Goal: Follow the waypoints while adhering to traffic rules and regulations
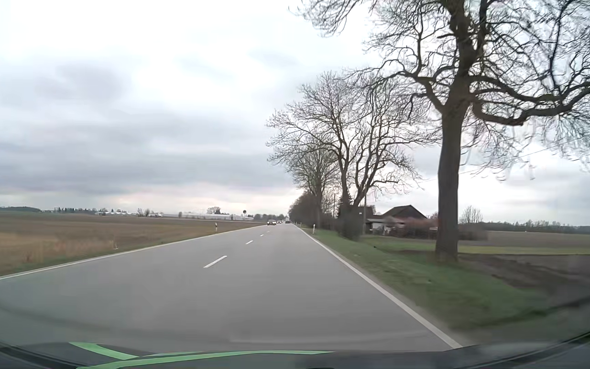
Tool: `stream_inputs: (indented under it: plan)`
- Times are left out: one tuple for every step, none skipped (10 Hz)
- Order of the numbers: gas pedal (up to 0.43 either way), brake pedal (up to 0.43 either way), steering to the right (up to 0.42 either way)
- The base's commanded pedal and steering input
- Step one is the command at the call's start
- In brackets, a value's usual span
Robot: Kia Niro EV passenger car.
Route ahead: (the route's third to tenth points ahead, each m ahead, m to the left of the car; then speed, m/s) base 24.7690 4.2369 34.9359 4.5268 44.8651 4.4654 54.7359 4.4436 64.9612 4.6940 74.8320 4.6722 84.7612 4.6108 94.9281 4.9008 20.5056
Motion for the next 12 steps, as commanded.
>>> stream_inputs:
  plan:
    - [0.177, 0.0, 0.003]
    - [0.177, 0.0, 0.001]
    - [0.177, 0.0, 0.001]
    - [0.177, 0.0, 0.0]
    - [0.189, 0.0, 0.0]
    - [0.189, 0.0, 0.0]
    - [0.197, 0.0, 0.0]
    - [0.197, 0.0, 0.0]
    - [0.197, 0.0, 0.0]
    - [0.197, 0.0, 0.0]
    - [0.197, 0.0, 0.0]
    - [0.197, 0.0, 0.0]
